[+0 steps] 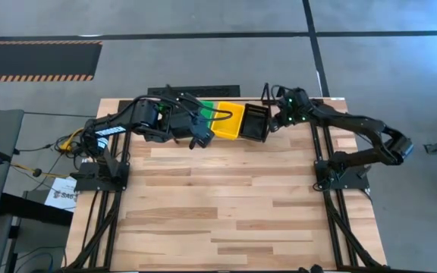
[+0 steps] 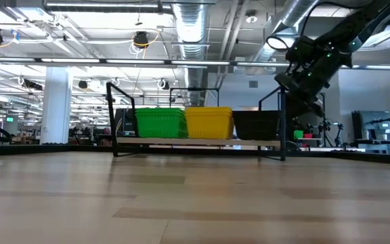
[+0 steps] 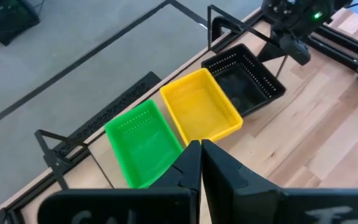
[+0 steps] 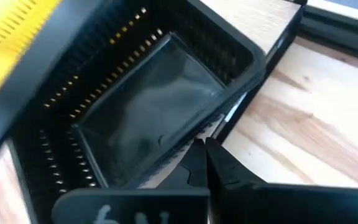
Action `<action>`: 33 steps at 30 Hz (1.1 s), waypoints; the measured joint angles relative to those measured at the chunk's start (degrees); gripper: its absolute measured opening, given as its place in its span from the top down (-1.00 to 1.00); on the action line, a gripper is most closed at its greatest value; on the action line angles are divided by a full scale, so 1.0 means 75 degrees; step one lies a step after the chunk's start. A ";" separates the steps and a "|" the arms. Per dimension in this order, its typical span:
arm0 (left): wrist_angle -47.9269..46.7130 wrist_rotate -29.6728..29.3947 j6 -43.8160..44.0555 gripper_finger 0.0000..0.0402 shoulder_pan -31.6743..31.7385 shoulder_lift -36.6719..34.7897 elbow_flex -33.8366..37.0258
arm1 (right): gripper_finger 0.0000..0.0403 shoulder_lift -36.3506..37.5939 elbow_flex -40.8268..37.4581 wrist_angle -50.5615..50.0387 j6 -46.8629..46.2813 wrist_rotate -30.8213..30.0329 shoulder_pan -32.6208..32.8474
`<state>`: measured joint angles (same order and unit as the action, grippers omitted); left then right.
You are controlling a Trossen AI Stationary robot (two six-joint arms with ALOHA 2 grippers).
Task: Stack baskets on shelf by color
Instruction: Adjust the stacked colored bins on the shelf
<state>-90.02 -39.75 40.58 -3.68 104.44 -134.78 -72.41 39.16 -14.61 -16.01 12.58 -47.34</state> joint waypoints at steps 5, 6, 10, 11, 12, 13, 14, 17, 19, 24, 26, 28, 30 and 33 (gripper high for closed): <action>0.0000 0.0004 0.0090 1.00 0.0000 0.0000 0.0000 | 1.00 -0.0124 -0.0003 0.0520 0.0025 0.0110 -0.0001; 0.0000 0.0003 0.0112 1.00 0.0000 0.0000 0.0001 | 1.00 -0.0124 -0.0003 0.0524 0.0018 0.0110 -0.0001; 0.0000 0.0008 0.0148 1.00 0.0000 0.0000 0.0000 | 1.00 -0.0115 -0.0003 0.0488 0.0019 0.0109 -0.0007; 0.0000 0.0007 0.0148 1.00 0.0000 0.0000 0.0000 | 1.00 -0.0091 -0.0003 0.0447 0.0052 0.0083 -0.0007; 0.0000 0.0009 0.0148 1.00 0.0000 0.0000 0.0000 | 1.00 -0.0042 -0.0003 0.0359 0.0125 -0.0060 -0.0007; 0.0000 0.0009 0.0147 1.00 0.0000 0.0000 0.0000 | 1.00 0.0031 -0.0003 0.0252 0.0158 -0.0273 -0.0007; 0.0000 0.0012 0.0147 1.00 0.0000 0.0000 0.0000 | 1.00 0.0112 0.0037 0.0036 0.0189 -0.0554 -0.0007; 0.0002 0.0015 0.0146 1.00 0.0000 0.0000 0.0000 | 1.00 0.0422 0.0259 -0.0846 0.0460 -0.1453 -0.0065; 0.0000 0.0024 0.0145 1.00 0.0000 0.0002 0.0000 | 1.00 0.0653 0.0451 -0.1405 0.0637 -0.1812 -0.0155; 0.0000 0.0104 0.0145 1.00 0.0000 0.0003 0.0000 | 1.00 0.1362 0.0883 -0.2761 0.0813 -0.2438 -0.0258; 0.0000 0.0172 -0.0032 1.00 -0.0039 0.0003 0.0000 | 1.00 0.1761 0.1107 -0.3288 0.0828 -0.2463 -0.0238; 0.0000 0.0033 -0.0353 1.00 -0.0140 0.0003 0.0000 | 1.00 0.2219 0.1374 -0.3723 0.0842 -0.2446 -0.0166; 0.0001 -0.0169 -0.0570 1.00 -0.0224 0.0003 0.0000 | 1.00 0.2733 0.1672 -0.4070 0.0898 -0.2425 -0.0081; 0.0002 -0.0228 -0.0775 1.00 -0.0325 0.0003 0.0000 | 1.00 0.3473 0.2107 -0.4385 0.0894 -0.2402 0.0050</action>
<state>-90.00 -41.46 34.77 -6.12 104.47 -134.78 -46.36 54.96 -47.50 -9.31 -5.43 -46.97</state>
